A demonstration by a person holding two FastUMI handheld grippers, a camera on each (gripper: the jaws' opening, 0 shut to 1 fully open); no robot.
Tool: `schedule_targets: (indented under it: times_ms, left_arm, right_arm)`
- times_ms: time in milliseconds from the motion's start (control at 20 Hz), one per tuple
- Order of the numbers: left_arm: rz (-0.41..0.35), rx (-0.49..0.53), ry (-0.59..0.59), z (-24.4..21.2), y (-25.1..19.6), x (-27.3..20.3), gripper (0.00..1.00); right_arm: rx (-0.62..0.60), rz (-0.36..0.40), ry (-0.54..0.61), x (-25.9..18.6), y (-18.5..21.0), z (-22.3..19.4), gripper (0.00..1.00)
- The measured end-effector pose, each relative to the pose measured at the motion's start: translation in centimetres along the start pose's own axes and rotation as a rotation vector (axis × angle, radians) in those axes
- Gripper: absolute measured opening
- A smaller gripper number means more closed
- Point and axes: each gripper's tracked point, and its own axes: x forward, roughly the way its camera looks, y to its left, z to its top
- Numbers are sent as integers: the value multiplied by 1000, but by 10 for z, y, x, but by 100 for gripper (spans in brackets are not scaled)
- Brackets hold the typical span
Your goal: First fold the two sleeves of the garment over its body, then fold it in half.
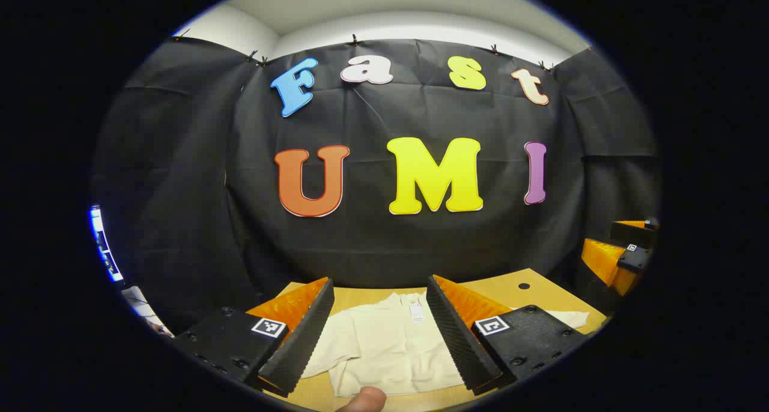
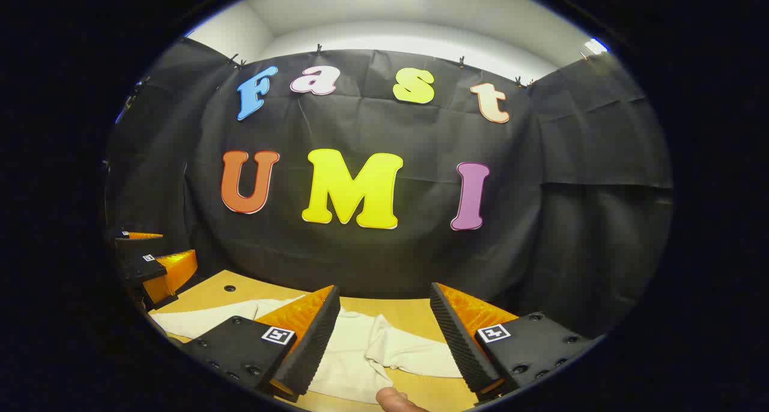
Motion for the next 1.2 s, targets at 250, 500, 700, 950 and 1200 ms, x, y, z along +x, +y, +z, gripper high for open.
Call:
schedule_targets:
  times_ms: [250,500,700,950,1200]
  left_arm:
    - [-19,-6,-25,10,-8,3,98]
    - [-14,11,-27,12,-12,7,98]
    - [-8,-1,-11,6,-14,6,98]
    - [-16,-3,-5,5,-21,7,98]
    - [-32,12,-5,6,-31,10,98]
  right_arm:
    - [-13,9,-8,4,5,6,94]
    - [-31,27,-44,6,6,18,94]
    - [-26,43,-55,8,6,20,94]
    - [-30,45,-68,8,4,20,94]
    - [-18,42,-66,9,0,18,93]
